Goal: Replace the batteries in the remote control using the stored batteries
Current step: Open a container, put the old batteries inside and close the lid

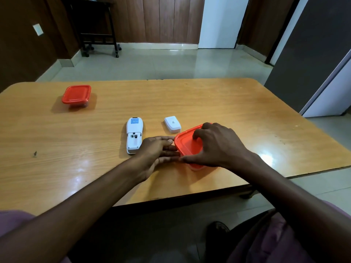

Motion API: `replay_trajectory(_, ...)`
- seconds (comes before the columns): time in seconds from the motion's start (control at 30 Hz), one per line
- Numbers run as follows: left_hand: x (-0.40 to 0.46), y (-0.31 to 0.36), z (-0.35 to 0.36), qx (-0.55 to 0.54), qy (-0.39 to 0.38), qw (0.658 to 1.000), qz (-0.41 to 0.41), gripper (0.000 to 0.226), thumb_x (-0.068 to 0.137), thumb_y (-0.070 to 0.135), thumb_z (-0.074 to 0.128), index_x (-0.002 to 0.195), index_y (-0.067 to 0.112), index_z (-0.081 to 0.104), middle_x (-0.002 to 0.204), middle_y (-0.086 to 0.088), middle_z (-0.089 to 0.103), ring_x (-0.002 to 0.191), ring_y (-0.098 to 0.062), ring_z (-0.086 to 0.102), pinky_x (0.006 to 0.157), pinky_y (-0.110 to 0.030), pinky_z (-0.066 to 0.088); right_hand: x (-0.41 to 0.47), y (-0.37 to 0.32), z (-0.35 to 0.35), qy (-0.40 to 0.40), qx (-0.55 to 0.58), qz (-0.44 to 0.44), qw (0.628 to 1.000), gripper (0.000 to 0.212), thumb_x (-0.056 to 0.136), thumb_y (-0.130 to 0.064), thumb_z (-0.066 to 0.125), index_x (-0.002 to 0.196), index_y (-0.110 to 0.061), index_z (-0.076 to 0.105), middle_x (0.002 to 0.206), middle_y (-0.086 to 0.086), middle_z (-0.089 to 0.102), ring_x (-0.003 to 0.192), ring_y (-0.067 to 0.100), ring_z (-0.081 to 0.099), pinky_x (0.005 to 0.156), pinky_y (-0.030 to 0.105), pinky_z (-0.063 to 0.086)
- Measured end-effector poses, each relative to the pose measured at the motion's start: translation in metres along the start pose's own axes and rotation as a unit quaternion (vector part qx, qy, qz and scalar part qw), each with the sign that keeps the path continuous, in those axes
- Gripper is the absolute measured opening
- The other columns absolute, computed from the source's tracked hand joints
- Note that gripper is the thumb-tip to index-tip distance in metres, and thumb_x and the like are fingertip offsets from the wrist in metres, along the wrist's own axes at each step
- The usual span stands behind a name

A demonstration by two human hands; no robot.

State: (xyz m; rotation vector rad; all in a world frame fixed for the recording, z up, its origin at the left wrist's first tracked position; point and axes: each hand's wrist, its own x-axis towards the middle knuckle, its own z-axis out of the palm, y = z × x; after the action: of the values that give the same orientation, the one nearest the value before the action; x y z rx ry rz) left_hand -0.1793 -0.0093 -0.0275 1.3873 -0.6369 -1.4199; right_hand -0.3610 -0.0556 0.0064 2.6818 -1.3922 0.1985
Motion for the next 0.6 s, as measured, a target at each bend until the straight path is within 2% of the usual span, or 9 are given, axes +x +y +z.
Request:
replay_trajectory(0.07, 0.005, 0.000, 0.004, 0.014, 0.001, 1.000, 0.006, 0.021, 0.098, 0.002, 0.053, 0.109, 0.001, 0.070, 0.084, -0.018, 0.069, 0.077, -0.032, 0.071, 0.076, -0.041, 0.063, 0.001, 0.002, 0.000, -0.019, 0.013, -0.011, 1.000, 0.070, 0.072, -0.075, 0.062, 0.118, -0.024, 0.069, 0.111, 0.001, 0.065, 0.103, 0.023, 0.063, 0.071, 0.029, 0.040)
replay_trajectory(0.13, 0.011, 0.000, 0.009, 0.061, 0.007, 0.998, 0.027, 0.019, 0.098, 0.006, 0.056, 0.108, 0.006, 0.072, 0.089, -0.015, 0.070, 0.078, -0.029, 0.071, 0.079, -0.038, 0.063, 0.005, 0.008, -0.001, -0.040, 0.033, -0.014, 0.999, 0.053, 0.080, -0.049, 0.070, 0.127, -0.026, 0.067, 0.115, 0.002, 0.065, 0.105, 0.023, 0.064, 0.073, 0.029, 0.042)
replay_trajectory(0.23, 0.022, -0.001, 0.018, 0.151, 0.013, 0.985, 0.078, 0.017, 0.095, 0.011, 0.062, 0.105, 0.019, 0.074, 0.095, -0.011, 0.074, 0.079, -0.020, 0.070, 0.084, -0.037, 0.062, 0.014, 0.030, -0.004, -0.076, 0.031, 0.010, 0.997, 0.054, 0.081, -0.011, 0.066, 0.132, -0.025, 0.065, 0.119, 0.006, 0.065, 0.106, 0.028, 0.065, 0.073, 0.028, 0.042)
replay_trajectory(0.3, 0.033, 0.001, 0.027, 0.216, 0.017, 0.968, 0.126, 0.020, 0.092, 0.014, 0.063, 0.106, 0.024, 0.074, 0.095, -0.004, 0.075, 0.080, -0.016, 0.068, 0.085, -0.037, 0.059, 0.023, 0.048, -0.002, -0.083, 0.011, 0.032, 0.996, 0.051, 0.081, 0.003, 0.059, 0.126, -0.019, 0.069, 0.116, 0.009, 0.064, 0.101, 0.032, 0.066, 0.069, 0.031, 0.044)
replay_trajectory(0.37, 0.046, 0.005, 0.042, 0.294, 0.017, 0.939, 0.177, 0.023, 0.091, 0.017, 0.064, 0.109, 0.027, 0.073, 0.098, 0.002, 0.074, 0.087, -0.010, 0.068, 0.081, -0.026, 0.054, 0.034, 0.065, 0.003, -0.078, -0.009, 0.058, 0.995, 0.042, 0.084, 0.006, 0.054, 0.119, -0.012, 0.068, 0.112, 0.012, 0.063, 0.096, 0.035, 0.066, 0.064, 0.035, 0.044)
replay_trajectory(0.43, 0.062, 0.014, 0.060, 0.356, 0.007, 0.911, 0.209, 0.027, 0.090, 0.017, 0.066, 0.115, 0.025, 0.072, 0.106, 0.001, 0.073, 0.098, -0.008, 0.066, 0.081, -0.020, 0.047, 0.049, 0.080, 0.008, -0.071, -0.020, 0.079, 0.994, 0.029, 0.088, -0.001, 0.058, 0.116, -0.008, 0.065, 0.111, 0.014, 0.062, 0.095, 0.036, 0.066, 0.063, 0.037, 0.043)
replay_trajectory(0.47, 0.071, 0.018, 0.070, 0.384, -0.001, 0.897, 0.219, 0.028, 0.090, 0.018, 0.066, 0.117, 0.024, 0.072, 0.110, -0.001, 0.073, 0.102, -0.010, 0.065, 0.084, -0.020, 0.045, 0.058, 0.088, 0.009, -0.064, -0.024, 0.089, 0.994, 0.024, 0.091, -0.011, 0.062, 0.115, -0.007, 0.064, 0.111, 0.014, 0.062, 0.096, 0.036, 0.066, 0.065, 0.037, 0.047)
replay_trajectory(0.53, 0.094, 0.031, 0.090, 0.440, -0.016, 0.867, 0.234, 0.033, 0.090, 0.022, 0.067, 0.123, 0.023, 0.069, 0.120, -0.004, 0.070, 0.111, -0.016, 0.063, 0.089, -0.023, 0.044, 0.077, 0.108, 0.012, -0.042, -0.024, 0.108, 0.993, 0.033, 0.095, -0.033, 0.065, 0.113, -0.005, 0.067, 0.111, 0.014, 0.066, 0.098, 0.035, 0.067, 0.074, 0.039, 0.052)
replay_trajectory(0.6, 0.118, 0.043, 0.107, 0.492, -0.022, 0.836, 0.243, 0.037, 0.090, 0.025, 0.066, 0.128, 0.023, 0.066, 0.129, -0.004, 0.066, 0.119, -0.020, 0.059, 0.090, -0.026, 0.043, 0.097, 0.130, 0.018, -0.024, -0.025, 0.126, 0.991, 0.036, 0.096, -0.036, 0.063, 0.112, -0.004, 0.067, 0.110, 0.016, 0.069, 0.097, 0.035, 0.068, 0.077, 0.039, 0.054)
